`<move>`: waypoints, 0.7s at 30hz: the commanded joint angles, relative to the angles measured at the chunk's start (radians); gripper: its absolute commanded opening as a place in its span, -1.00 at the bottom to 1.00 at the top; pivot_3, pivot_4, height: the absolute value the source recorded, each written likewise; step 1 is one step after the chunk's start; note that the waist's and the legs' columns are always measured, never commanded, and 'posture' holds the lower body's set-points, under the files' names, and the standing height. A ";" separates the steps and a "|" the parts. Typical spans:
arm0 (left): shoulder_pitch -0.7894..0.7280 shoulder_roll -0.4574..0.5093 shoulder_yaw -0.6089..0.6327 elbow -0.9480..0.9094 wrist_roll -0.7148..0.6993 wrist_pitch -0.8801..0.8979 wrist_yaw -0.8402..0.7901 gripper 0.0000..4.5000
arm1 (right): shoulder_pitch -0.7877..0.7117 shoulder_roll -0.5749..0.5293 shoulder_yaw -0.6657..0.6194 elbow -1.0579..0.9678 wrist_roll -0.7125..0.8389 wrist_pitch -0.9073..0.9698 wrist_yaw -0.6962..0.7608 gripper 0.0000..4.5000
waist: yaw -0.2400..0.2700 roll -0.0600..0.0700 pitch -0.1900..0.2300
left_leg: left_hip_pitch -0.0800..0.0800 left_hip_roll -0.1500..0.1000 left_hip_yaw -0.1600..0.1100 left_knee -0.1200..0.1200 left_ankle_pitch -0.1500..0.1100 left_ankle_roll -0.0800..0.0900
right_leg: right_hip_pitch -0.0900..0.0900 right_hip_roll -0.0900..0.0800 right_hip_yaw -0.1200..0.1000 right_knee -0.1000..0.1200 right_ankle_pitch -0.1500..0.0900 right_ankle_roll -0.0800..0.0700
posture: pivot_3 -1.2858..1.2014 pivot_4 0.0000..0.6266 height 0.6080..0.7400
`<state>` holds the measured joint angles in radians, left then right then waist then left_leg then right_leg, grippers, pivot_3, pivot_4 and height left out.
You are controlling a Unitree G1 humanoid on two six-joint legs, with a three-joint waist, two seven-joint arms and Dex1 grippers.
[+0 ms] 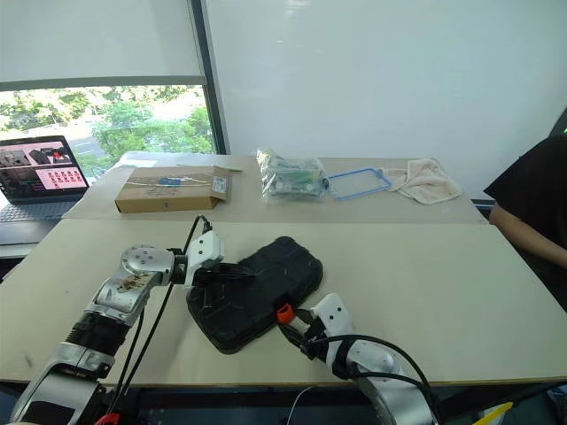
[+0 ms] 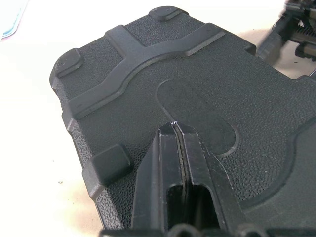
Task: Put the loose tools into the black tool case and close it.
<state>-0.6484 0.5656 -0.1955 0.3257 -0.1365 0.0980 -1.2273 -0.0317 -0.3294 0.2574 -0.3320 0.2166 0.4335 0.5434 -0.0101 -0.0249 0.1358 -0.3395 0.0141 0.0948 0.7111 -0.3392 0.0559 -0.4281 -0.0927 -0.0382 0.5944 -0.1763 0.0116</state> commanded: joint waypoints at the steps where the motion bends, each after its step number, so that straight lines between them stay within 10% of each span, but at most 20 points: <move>1: 0.046 0.015 -0.043 0.041 0.046 0.024 -0.008 -1.00 | -0.002 -0.003 -0.004 -0.011 -0.005 -0.004 0.001 -0.30 | 0.000 0.000 0.000 | 0.000 0.000 0.000 0.000 0.000 0.000 | 0.000 0.000 0.000 0.000 0.000 0.000 | 0.03 -0.52 1.00; 21: 0.048 0.005 -0.043 0.046 0.047 0.020 -0.006 -1.00 | 0.022 0.033 -0.047 -0.042 0.052 -0.221 0.094 -0.30 | -0.002 0.000 0.000 | -0.010 0.000 0.000 0.000 0.001 -0.001 | -0.009 0.001 0.000 0.001 0.000 0.000 | 0.03 -0.52 1.00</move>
<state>-0.6497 0.5654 -0.1840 0.3255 -0.1389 0.0908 -1.2285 0.0129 -0.3212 0.2241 -0.3187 0.2202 0.2975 0.6111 -0.0125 -0.0246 0.1360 -0.3495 0.0140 0.0946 0.7113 -0.3386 0.0550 -0.4373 -0.0919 -0.0385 0.5954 -0.1759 0.0112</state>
